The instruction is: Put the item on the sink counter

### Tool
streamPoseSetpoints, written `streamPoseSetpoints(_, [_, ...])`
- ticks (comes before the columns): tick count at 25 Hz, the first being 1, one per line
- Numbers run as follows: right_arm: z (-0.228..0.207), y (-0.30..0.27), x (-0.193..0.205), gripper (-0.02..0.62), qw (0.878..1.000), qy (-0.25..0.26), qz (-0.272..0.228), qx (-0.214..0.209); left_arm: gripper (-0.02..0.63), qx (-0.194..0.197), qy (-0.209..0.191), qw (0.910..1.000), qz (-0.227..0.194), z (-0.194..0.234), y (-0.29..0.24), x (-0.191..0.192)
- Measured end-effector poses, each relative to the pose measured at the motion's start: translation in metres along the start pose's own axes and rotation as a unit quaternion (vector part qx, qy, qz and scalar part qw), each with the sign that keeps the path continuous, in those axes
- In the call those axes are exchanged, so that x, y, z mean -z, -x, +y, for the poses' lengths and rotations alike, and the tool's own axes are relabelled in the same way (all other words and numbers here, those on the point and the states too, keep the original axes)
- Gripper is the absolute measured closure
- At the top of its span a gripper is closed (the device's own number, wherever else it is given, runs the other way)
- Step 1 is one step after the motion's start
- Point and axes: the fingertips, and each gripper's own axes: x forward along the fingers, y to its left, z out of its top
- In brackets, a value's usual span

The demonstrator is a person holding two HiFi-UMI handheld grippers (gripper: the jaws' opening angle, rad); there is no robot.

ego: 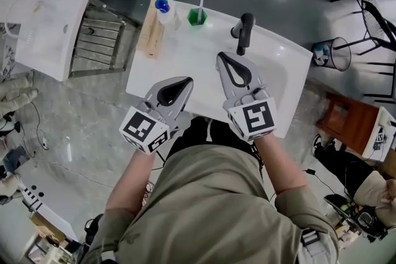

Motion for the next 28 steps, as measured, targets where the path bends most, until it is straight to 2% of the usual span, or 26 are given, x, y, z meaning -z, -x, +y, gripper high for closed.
streamPoseSetpoints(10, [-0.003, 0.031, -0.012, 0.581, 1.0, -0.004, 0.003, -0.006, 0.6, 0.017, -0.013, 0.9998, -0.001, -0.018, -0.013, -0.007])
streamPoseSetpoints(28, [-0.015, 0.061, -0.009, 0.581, 1.0, -0.009, 0.015, 0.0, 0.6, 0.016, -0.021, 0.9996, -0.01, -0.035, -0.024, -0.014])
